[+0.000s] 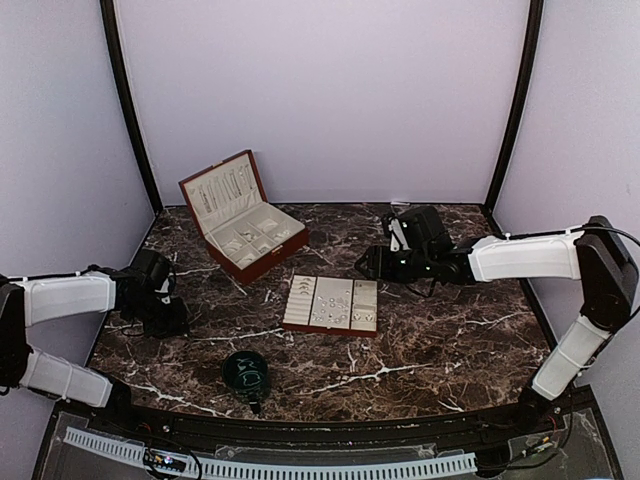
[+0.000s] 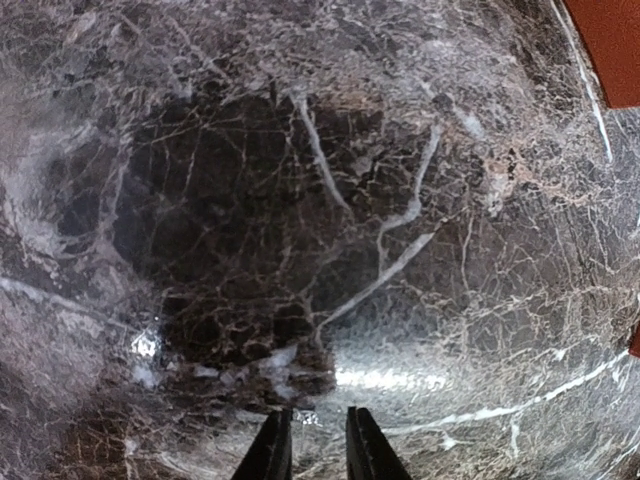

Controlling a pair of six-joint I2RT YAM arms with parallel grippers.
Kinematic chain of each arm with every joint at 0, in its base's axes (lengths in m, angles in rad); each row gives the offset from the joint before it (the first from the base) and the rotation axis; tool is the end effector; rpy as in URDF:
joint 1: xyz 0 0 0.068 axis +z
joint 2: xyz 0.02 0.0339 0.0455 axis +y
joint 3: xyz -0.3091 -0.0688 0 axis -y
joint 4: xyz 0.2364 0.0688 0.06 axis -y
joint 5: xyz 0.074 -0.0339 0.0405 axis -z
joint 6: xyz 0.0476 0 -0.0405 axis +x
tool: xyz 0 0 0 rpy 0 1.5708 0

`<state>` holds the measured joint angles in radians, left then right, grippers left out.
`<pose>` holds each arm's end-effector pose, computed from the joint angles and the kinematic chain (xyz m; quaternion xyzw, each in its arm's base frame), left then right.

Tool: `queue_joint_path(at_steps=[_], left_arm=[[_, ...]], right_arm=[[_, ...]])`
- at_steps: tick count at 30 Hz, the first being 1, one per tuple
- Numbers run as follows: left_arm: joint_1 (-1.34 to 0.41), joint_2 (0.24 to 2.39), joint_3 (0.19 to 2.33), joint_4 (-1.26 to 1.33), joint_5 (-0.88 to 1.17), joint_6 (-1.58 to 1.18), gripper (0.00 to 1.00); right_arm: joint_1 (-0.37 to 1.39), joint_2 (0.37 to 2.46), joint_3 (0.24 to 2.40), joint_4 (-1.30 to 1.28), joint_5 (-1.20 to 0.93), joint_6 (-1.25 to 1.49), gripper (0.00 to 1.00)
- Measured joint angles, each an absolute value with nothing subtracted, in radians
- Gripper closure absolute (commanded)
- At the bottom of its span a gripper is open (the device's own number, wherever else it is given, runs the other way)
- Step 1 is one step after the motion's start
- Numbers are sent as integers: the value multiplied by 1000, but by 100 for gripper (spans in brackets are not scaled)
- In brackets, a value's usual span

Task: Organize the mixed jewelry
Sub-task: Pick up the earring from the center of the board.

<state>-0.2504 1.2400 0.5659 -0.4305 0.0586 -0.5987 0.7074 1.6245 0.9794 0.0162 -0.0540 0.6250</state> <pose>0.1896 -0.0514 0.1966 -0.1618 0.9590 -0.1211 0.1987 0.2718 0.2358 0.2565 -0.0489 0.8896 0.2992 0.3417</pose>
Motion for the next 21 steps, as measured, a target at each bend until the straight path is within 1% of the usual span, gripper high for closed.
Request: queue_joint_path(at_steps=[2, 7, 9, 14, 16, 21], left_arm=[[-250, 1248, 566, -439, 58, -604, 84], [-250, 1253, 566, -451, 55, -614, 86], [-250, 1253, 566, -456, 54, -616, 89], [-250, 1253, 566, -469, 51, -622, 92], [-250, 1253, 566, -470, 51, -624, 95], [-250, 1253, 566, -471, 51, -629, 99]], right_arm=[[707, 1625, 979, 17, -55, 625, 37], [707, 1625, 979, 21, -56, 626, 37], [707, 1625, 979, 22, -56, 626, 37], [707, 1625, 979, 22, -56, 626, 37], [707, 1625, 979, 22, -56, 626, 37], [707, 1625, 979, 22, -56, 626, 37]])
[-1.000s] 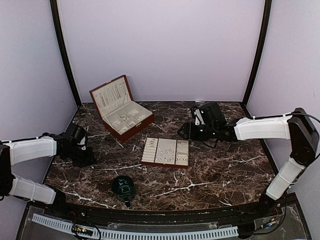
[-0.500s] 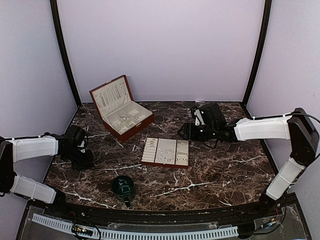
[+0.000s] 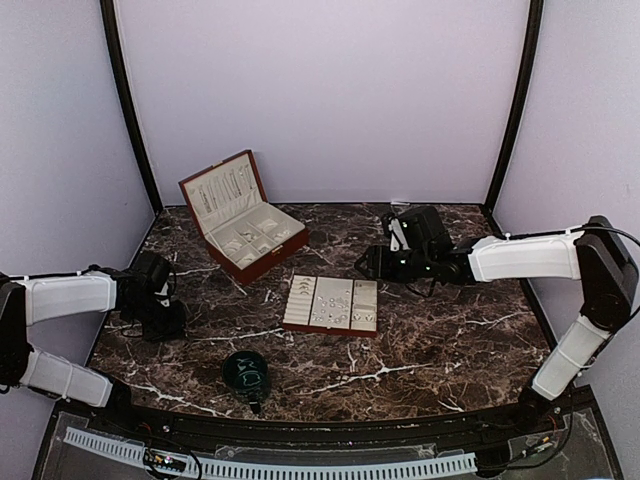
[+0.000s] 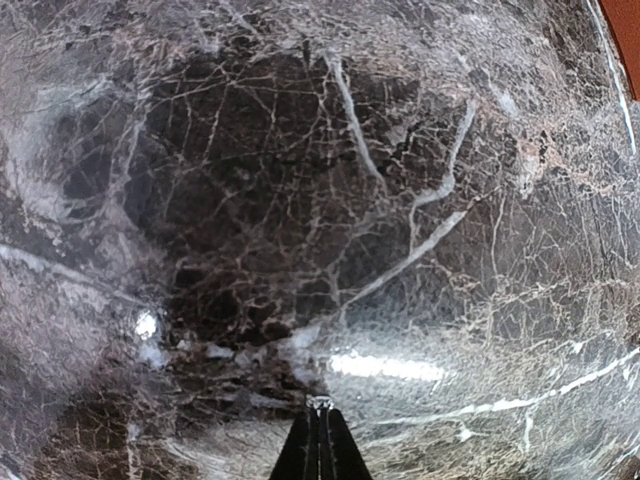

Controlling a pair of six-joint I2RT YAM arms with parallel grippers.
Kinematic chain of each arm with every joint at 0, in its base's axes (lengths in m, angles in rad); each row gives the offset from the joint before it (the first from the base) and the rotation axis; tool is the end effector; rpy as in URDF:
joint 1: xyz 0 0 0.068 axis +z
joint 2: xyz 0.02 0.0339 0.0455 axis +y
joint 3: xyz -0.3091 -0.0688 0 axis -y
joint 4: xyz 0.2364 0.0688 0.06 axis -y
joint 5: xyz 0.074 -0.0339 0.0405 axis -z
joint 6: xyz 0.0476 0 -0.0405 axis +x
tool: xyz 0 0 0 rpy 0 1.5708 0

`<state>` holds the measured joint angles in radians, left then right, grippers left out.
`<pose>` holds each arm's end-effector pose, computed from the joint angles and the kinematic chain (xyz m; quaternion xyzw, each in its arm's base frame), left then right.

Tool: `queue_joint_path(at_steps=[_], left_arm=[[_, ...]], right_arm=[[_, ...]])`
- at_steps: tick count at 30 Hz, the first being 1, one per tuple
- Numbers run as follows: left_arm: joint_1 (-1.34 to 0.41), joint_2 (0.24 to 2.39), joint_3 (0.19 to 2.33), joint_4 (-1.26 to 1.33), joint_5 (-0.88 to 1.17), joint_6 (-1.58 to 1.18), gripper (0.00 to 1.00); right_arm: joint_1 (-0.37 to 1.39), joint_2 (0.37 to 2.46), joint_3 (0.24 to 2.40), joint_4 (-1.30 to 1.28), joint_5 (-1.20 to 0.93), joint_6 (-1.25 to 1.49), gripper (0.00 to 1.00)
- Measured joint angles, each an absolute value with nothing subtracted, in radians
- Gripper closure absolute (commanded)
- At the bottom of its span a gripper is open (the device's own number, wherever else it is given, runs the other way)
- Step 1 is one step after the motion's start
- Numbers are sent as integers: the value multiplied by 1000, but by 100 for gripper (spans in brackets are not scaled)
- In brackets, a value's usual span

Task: Organize the mixed jewelry
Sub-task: Pick up the earring from the center of the board.

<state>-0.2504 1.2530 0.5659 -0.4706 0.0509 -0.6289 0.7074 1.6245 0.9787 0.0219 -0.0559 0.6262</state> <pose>0.1864 -0.0502 0.1922 -0.1789 0.9619 -0.1098 0.1749 0.2720 0.2361 0.2568 -0.0488 0.8884 0.3014 0.3428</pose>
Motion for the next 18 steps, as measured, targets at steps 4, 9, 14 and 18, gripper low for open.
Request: queue_joint_path(at_steps=[4, 9, 14, 18], left_arm=[[-250, 1253, 566, -471, 51, -630, 100], [-250, 1250, 566, -470, 55, -628, 100], [-250, 1177, 566, -458, 81, -609, 100], [-250, 1070, 566, -407, 139, -570, 100]], right_arm=[[707, 1625, 975, 22, -56, 626, 37], [707, 1625, 974, 23, -56, 626, 37], [707, 1609, 962, 33, -61, 629, 36], [707, 1568, 942, 62, -86, 634, 36]])
